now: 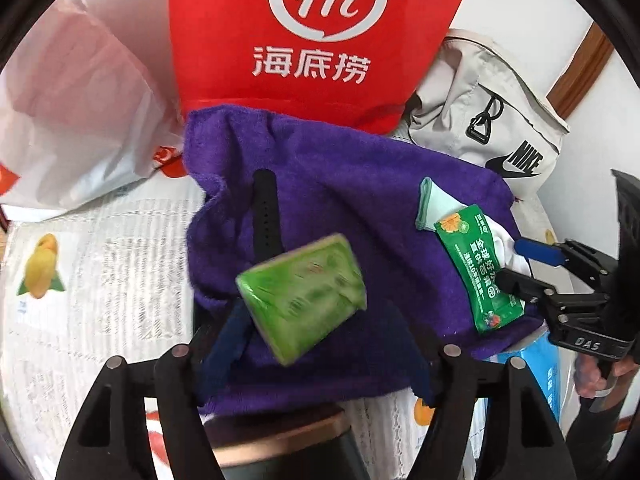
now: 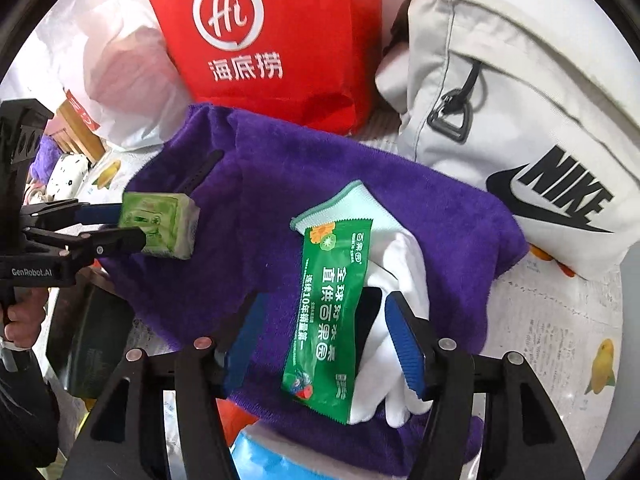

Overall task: Organize soft objects
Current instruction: 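Open both tools to drop the pack and packet onto the purple towel, then grasp the orange-print snack packet with the right tool while the left tool moves toward the yellow bag, then grasp the yellow Adidas bag with the left tool while the right tool holds the packet, then carry the yellow bag and orange-print packet in both tools to the purple towel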

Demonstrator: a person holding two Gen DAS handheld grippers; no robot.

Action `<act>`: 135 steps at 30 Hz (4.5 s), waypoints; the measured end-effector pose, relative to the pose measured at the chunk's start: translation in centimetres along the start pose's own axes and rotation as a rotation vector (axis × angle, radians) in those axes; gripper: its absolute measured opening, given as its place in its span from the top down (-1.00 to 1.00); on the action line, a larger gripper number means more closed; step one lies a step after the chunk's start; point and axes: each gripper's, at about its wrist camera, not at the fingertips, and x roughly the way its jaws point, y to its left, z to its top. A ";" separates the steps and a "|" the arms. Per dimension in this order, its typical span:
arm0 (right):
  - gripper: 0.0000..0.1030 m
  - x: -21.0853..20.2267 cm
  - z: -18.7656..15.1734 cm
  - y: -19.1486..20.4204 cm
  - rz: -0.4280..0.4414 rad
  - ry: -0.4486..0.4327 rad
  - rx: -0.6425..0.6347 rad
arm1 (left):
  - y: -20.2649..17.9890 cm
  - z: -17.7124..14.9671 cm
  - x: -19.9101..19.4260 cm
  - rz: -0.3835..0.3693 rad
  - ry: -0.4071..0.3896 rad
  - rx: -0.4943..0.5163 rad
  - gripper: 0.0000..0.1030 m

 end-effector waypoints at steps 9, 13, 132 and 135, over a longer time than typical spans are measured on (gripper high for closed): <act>-0.21 -6.2 -2.0 1.4 -0.013 -0.092 0.011 | -0.7 -2.8 -5.7 0.010 -0.092 0.024 -0.37; -0.23 -9.3 -4.3 2.6 0.004 -0.152 0.014 | -0.9 -4.9 -8.6 -0.009 -0.150 0.016 -0.37; 0.96 -18.3 -25.1 7.7 0.065 -0.370 0.127 | 3.3 -24.7 -13.8 -0.148 -0.273 -0.209 0.76; 0.96 -18.3 -24.6 7.4 0.067 -0.365 0.135 | 3.2 -24.2 -14.7 -0.154 -0.286 -0.209 0.76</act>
